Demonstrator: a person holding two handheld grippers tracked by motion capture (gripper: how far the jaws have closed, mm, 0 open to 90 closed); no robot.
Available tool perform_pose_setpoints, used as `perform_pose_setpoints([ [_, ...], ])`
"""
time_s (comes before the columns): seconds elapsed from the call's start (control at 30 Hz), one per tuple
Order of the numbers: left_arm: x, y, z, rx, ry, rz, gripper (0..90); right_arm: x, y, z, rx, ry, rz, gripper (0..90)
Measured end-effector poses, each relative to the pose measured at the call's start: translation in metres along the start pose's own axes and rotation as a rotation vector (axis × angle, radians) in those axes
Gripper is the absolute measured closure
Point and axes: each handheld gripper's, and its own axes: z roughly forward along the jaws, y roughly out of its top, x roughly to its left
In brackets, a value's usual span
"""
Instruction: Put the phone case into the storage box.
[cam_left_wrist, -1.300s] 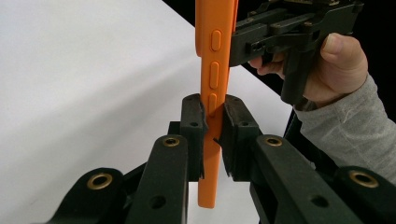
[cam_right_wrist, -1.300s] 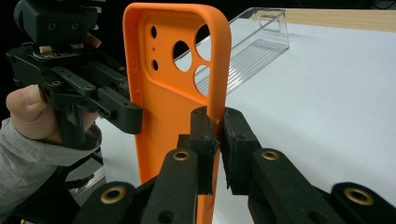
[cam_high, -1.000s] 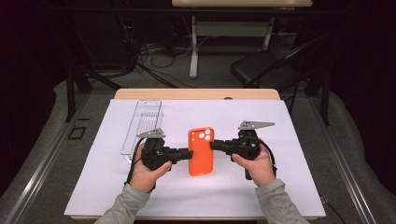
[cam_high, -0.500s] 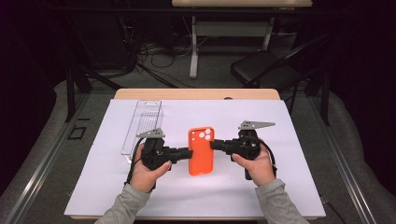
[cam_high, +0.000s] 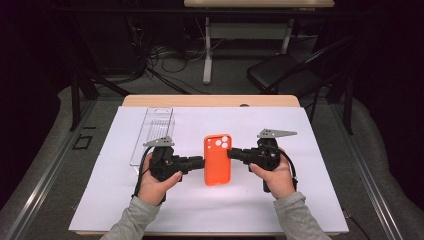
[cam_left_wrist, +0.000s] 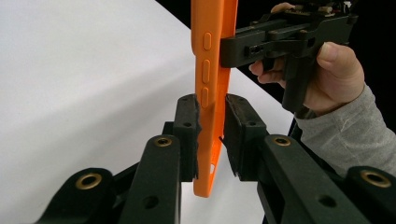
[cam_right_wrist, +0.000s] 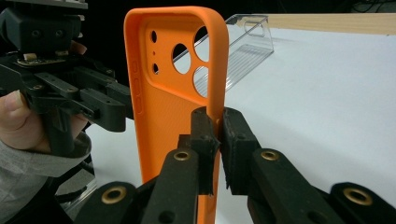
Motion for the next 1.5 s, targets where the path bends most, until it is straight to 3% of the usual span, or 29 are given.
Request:
perform_pose_setpoints([
  [0.6, 0.004, 0.001, -0.001, 0.005, 0.042, 0.009, 66.1, -0.003, 0.001, -0.006, -0.044, -0.041, 0.012, 84.1],
  [0.77, 0.004, 0.001, -0.001, -0.014, 0.074, 0.023, 61.9, -0.002, 0.002, -0.007, -0.056, -0.062, 0.001, 84.1],
  [1.0, 0.006, 0.002, -0.004, -0.061, 0.159, 0.088, 51.0, 0.0, 0.001, -0.008, -0.074, -0.088, -0.016, 84.1],
  [1.2, 0.006, 0.004, -0.007, -0.074, 0.181, 0.125, 47.0, 0.004, 0.001, -0.008, -0.089, -0.114, -0.033, 84.1],
  [1.33, 0.007, 0.004, -0.01, -0.077, 0.245, 0.156, 44.7, 0.007, 0.001, -0.008, -0.097, -0.128, -0.043, 84.1],
  [1.4, 0.007, 0.005, -0.011, -0.078, 0.251, 0.159, 44.6, 0.007, 0.001, -0.008, -0.103, -0.132, -0.047, 84.2],
  [1.5, 0.009, 0.006, -0.013, -0.102, 0.291, 0.201, 42.8, 0.009, 0.001, -0.008, -0.108, -0.15, -0.059, 84.1],
])
